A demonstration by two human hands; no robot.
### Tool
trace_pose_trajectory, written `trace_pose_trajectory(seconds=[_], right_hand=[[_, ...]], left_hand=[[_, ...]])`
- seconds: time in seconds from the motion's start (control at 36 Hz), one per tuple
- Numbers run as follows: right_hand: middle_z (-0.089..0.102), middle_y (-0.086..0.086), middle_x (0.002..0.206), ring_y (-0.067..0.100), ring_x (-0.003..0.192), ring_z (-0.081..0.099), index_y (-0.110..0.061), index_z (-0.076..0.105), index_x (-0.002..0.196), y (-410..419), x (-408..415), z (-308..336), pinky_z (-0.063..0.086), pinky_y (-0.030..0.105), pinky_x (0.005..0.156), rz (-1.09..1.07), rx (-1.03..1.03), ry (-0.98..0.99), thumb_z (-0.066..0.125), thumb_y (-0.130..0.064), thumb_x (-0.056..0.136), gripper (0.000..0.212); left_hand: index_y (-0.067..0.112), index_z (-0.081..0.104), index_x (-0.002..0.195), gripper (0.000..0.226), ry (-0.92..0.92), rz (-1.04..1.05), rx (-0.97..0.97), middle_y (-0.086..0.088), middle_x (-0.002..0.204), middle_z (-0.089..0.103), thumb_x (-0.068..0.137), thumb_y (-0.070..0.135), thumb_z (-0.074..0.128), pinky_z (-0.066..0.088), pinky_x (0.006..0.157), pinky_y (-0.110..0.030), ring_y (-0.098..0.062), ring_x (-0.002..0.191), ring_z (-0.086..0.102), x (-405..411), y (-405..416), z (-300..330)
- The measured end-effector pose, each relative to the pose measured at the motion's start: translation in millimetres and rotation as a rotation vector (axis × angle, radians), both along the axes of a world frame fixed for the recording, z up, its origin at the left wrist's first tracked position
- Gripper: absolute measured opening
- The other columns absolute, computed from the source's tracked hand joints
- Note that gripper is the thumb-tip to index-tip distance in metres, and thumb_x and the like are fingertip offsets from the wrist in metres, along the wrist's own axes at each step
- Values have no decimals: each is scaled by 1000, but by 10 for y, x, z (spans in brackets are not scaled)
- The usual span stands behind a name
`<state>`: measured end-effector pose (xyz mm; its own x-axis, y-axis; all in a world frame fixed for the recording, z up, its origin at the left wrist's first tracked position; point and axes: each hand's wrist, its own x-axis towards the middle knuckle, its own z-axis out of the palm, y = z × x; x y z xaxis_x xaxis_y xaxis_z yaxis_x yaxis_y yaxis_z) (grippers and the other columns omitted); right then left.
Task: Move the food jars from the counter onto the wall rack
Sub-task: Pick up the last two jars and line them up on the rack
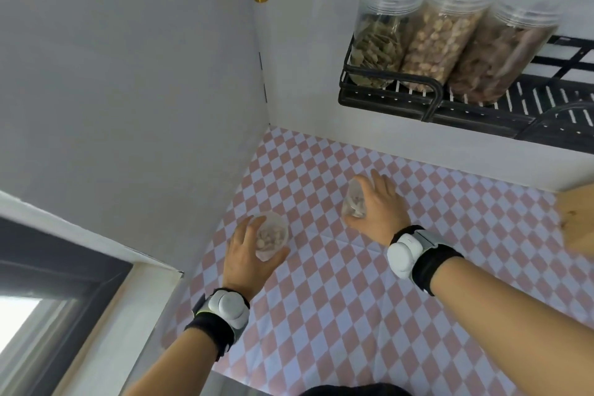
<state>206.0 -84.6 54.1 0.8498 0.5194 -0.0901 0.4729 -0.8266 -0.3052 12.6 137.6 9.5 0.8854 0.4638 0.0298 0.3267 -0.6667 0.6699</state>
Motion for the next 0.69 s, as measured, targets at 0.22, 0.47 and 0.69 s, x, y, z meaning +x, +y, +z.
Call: trace_pose_trajectory(seconds=[0.22, 0.47, 0.69], right_hand=[[40, 13, 146, 38, 128, 41, -27, 36, 146, -7, 84, -29, 50, 50, 89, -68, 98, 123, 75, -35, 80, 77], [44, 13, 137, 34, 122, 44, -24, 44, 140, -127, 54, 34, 49, 46, 91, -105, 257, 155, 77, -33, 82, 68], [49, 2, 134, 22, 120, 45, -28, 47, 134, -516, -141, 153, 46, 38, 90, -82, 382, 108, 81, -40, 74, 70]], left_hand=[[28, 45, 130, 72, -82, -15, -13, 0, 138, 44, 72, 48, 82, 57, 81, -38, -25, 115, 53, 23, -61, -8], [29, 44, 129, 71, -147, -88, 30, 3, 133, 45, 72, 58, 76, 55, 81, -27, -18, 114, 50, 110, -206, 138], [35, 44, 130, 72, -181, -156, 54, 21, 129, 39, 72, 66, 73, 40, 81, -8, 0, 110, 44, 210, -398, 334]])
